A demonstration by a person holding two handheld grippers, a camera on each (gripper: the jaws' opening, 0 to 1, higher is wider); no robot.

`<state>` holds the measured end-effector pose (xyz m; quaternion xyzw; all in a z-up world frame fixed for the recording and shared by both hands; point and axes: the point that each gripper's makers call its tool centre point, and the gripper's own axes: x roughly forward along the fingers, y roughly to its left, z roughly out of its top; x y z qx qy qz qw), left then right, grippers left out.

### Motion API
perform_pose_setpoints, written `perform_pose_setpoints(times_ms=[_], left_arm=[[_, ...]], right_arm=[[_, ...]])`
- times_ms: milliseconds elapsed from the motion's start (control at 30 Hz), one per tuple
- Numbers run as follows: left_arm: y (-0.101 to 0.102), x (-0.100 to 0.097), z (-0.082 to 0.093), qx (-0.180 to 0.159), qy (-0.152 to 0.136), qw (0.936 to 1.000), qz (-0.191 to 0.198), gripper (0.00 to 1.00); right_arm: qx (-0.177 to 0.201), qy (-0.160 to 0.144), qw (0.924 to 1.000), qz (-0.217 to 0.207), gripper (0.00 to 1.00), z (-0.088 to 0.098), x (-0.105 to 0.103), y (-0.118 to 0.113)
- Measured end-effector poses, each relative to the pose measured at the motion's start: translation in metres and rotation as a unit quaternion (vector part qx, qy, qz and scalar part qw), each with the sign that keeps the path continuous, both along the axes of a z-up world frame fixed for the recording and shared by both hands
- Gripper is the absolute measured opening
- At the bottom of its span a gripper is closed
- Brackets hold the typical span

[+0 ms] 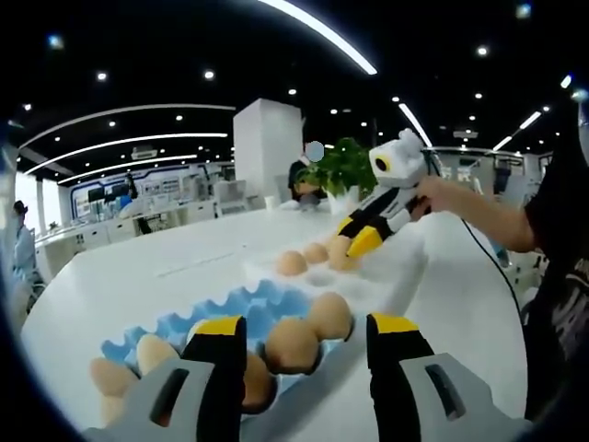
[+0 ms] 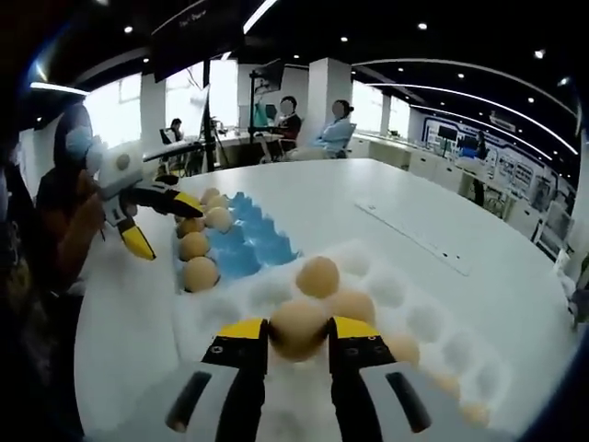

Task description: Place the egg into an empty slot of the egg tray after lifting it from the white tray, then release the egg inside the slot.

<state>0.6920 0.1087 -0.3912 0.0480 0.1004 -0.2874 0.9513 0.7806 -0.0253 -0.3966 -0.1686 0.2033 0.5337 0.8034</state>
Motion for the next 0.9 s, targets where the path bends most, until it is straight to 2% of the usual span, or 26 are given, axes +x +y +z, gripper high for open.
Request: perform_pose_setpoints(times_ms=[433, 900], left_arm=[[0.007, -0.004, 0.005, -0.004, -0.007, 1.0000, 0.005, 0.53], [0.016, -0.008, 0.004, -0.010, -0.009, 0.9998, 0.015, 0.53]], right_arm=[[0.011, -0.010, 0.9997, 0.022, 0.27, 0.011, -0.012, 0.028], [0.019, -0.021, 0.9981, 0.054, 0.27, 0.027, -0.013, 0.061]])
